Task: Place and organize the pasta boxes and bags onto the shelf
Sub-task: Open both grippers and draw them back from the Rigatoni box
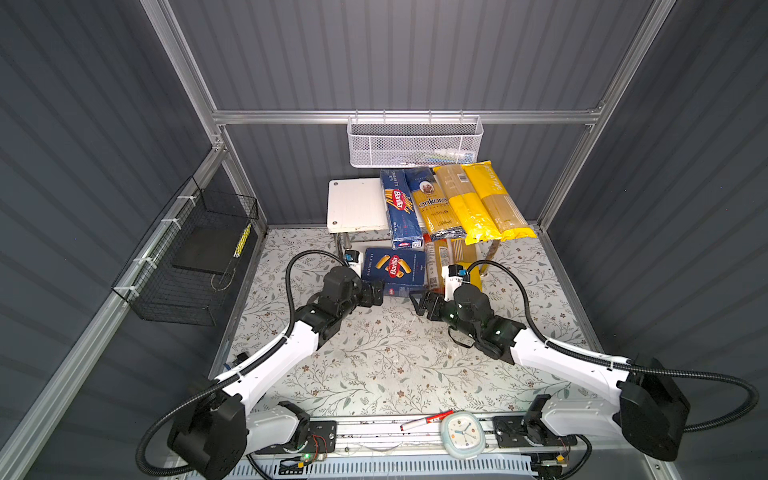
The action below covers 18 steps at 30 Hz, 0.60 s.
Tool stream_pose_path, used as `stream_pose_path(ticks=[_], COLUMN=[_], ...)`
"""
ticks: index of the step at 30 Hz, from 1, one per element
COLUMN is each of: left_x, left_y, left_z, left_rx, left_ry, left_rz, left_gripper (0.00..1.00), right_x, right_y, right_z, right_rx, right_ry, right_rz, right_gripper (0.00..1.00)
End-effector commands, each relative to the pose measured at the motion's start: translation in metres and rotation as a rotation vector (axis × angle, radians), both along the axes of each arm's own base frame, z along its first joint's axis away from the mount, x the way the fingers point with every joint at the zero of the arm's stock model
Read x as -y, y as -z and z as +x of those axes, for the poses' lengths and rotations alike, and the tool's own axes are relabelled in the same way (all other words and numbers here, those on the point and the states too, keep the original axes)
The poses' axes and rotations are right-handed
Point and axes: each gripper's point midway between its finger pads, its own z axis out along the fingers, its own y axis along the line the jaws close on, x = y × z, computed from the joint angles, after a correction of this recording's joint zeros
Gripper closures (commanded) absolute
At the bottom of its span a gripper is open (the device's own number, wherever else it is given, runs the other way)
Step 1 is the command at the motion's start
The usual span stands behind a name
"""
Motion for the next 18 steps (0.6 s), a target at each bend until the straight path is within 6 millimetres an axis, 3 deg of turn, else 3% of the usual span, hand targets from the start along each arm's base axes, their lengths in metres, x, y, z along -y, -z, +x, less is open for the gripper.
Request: stream_pose_path(ticks=[1, 9, 18], left_x=[-0.017, -0.062, -0.087], left_y=[0.012, 0.047, 0.061], left_z=[-0.03, -0.061, -0.078], left_rx=[-0.057, -0.149, -0.147], left_ry=[-0.027, -0.121, -0.203], left_rz=[-0.026, 0.143, 0.146], left_gripper=[0.0, 0.0, 0.0], right_x=[0.002, -0.043, -0.073], right_y=[0.012, 0.014, 0.022], right_z=[-0.008, 0.005, 0.038], right_rx=[-0.002, 0.0, -0.052], right_ry=[0.005, -0.102, -0.155], right_rz=[-0.092, -0.089, -0.017], right_gripper=[0.19, 0.21, 0.2])
